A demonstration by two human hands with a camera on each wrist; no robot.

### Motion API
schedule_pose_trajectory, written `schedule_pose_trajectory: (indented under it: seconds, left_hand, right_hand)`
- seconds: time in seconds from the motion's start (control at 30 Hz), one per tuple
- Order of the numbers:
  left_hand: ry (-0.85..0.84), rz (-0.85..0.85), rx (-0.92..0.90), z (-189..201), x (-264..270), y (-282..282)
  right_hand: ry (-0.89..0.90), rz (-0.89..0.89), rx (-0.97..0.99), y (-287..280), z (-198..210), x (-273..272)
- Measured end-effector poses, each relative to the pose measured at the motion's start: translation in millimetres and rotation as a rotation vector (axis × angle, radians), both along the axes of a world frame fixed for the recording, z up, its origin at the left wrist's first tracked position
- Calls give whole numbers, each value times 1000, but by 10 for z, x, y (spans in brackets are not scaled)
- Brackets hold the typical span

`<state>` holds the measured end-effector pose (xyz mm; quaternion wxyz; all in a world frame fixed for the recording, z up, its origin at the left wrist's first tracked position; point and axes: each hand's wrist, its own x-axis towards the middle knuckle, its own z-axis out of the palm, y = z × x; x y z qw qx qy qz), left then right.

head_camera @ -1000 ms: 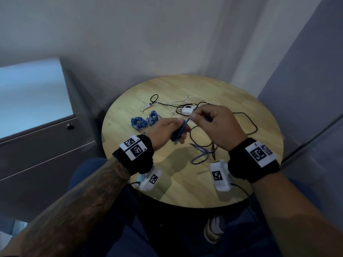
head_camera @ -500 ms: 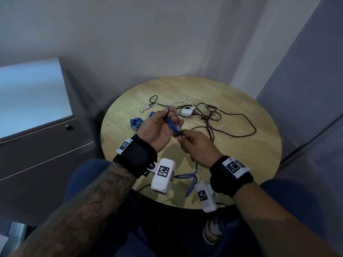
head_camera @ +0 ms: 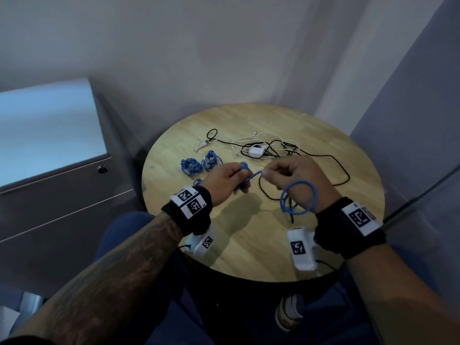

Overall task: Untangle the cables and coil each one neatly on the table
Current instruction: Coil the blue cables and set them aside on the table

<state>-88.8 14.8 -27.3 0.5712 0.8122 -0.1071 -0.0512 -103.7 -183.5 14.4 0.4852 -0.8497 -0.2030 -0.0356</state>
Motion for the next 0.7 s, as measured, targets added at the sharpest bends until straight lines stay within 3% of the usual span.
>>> schedule_pose_trajectory:
  seconds: [0.13, 0.3, 0.43, 0.57, 0.7]
  left_hand:
    - [139, -168, -119, 124, -138, -87]
    - [410, -201, -585, 331, -139, 2]
    - [534, -185, -1100, 377, -83, 163]
    - [437, -24, -1345, 376, 28, 341]
    - [393, 114, -1485, 338, 102, 390]
  right_hand:
    - [-131, -53, -105, -128, -15, 185]
    - [-249, -83, -241, -35, -197, 220]
    - [40, -138, 156, 12, -304, 242]
    - [431, -149, 526, -86, -384, 237]
    - [353, -65, 410, -103, -534, 213]
